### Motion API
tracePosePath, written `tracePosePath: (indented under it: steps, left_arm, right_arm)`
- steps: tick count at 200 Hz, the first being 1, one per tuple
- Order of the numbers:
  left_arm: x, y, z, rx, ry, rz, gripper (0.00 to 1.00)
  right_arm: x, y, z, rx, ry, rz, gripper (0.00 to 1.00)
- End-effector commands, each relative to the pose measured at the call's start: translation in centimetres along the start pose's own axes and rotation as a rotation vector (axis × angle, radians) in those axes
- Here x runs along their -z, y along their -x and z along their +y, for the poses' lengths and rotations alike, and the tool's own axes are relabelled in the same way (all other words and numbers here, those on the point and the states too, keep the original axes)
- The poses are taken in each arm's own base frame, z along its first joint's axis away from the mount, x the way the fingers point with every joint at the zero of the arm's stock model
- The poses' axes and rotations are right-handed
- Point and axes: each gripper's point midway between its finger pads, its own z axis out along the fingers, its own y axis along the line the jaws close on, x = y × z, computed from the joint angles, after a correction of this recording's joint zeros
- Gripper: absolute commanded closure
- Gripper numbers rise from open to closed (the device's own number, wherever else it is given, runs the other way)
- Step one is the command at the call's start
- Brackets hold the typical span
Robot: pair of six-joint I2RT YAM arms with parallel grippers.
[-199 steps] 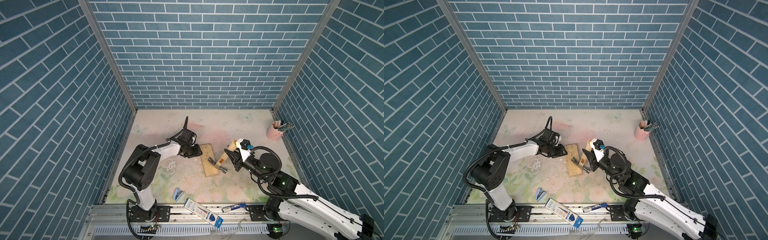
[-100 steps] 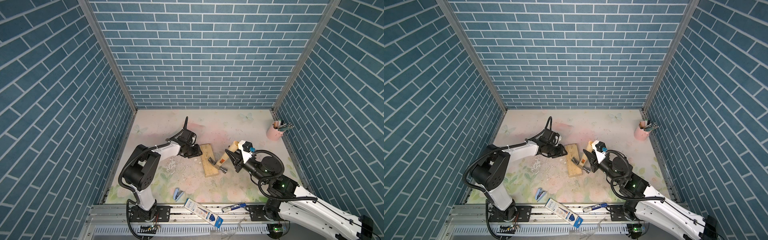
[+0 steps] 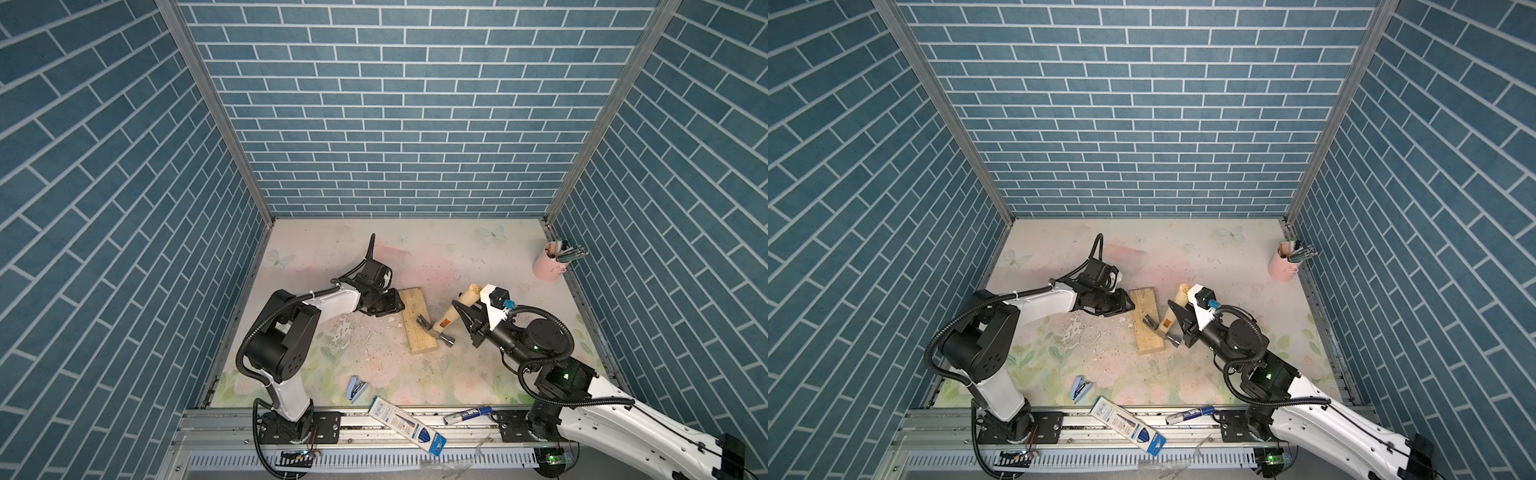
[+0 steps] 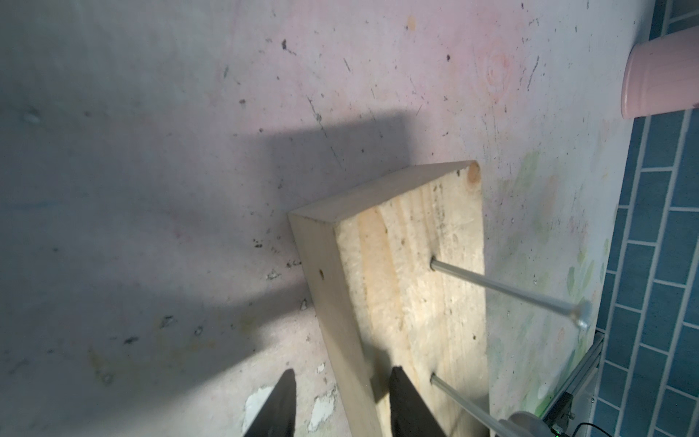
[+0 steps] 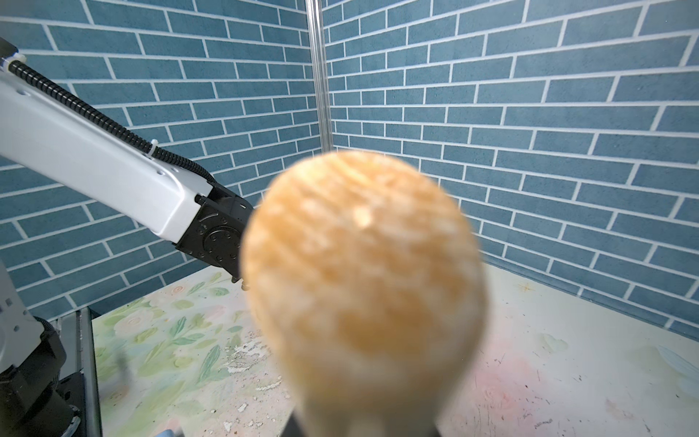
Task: Use a claw hammer to pull out a nail
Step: Remove the nail from the mounting plate.
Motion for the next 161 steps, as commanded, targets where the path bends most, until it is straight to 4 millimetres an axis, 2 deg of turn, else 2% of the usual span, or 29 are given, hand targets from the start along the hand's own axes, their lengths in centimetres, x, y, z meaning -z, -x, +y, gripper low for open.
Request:
tracePosePath:
  steps: [1,161]
  left_arm:
    - [-1.3,-4.9,4.2,0.061,0.150,0.148,0.59]
    - [-1.5,-5.3,4.3,0.066,0.151,0.153,0.59]
  right_arm:
    - [0.2,-4.9,-0.8,-0.018,-0.042,0.146,1.00]
    - [0.8,-6.2,-1.5,-0.023,-0.076,0.084,1.00]
